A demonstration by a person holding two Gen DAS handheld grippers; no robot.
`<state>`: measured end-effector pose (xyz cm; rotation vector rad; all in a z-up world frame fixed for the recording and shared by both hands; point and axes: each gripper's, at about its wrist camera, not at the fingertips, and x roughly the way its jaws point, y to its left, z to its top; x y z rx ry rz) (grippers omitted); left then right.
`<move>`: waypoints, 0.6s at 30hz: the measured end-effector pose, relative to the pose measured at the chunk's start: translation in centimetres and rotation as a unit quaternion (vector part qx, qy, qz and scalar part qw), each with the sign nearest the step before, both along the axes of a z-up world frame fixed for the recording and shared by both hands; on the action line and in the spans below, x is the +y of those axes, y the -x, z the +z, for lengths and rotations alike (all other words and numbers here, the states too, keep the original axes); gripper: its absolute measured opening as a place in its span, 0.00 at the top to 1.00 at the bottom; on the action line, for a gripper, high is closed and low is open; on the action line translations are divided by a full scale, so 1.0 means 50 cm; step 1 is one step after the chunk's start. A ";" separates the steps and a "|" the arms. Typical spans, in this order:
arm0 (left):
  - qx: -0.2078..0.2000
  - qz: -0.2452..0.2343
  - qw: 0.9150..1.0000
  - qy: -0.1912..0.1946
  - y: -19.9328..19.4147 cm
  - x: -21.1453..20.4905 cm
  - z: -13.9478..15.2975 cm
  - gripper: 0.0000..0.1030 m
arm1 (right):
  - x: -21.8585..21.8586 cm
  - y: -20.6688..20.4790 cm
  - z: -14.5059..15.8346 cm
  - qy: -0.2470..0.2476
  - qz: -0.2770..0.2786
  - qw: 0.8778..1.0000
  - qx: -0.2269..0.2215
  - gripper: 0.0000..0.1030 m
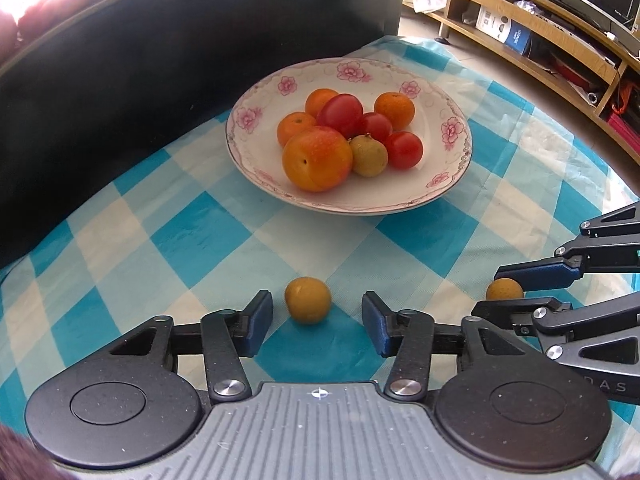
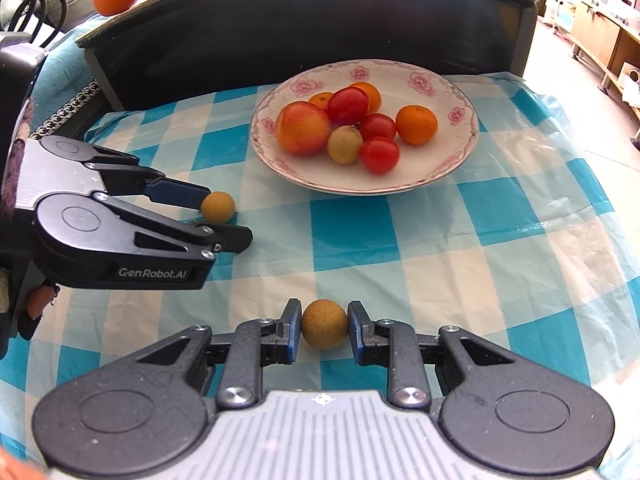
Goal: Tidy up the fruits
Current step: 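Close the right gripper on a brown fruit while the left gripper grasps the other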
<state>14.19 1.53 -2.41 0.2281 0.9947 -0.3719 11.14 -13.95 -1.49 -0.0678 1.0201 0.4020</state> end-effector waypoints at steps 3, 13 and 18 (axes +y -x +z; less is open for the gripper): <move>-0.001 -0.002 1.000 0.002 0.001 -0.006 0.002 0.55 | -0.003 -0.001 0.001 0.001 -0.001 1.000 -0.002 0.72; -0.001 -0.010 1.000 -0.003 0.019 -0.025 0.003 0.70 | -0.011 0.006 0.003 0.017 -0.005 1.000 -0.003 0.72; 0.004 -0.015 1.000 0.002 0.045 -0.032 0.003 0.70 | -0.025 0.025 0.012 0.019 -0.014 1.000 -0.004 0.72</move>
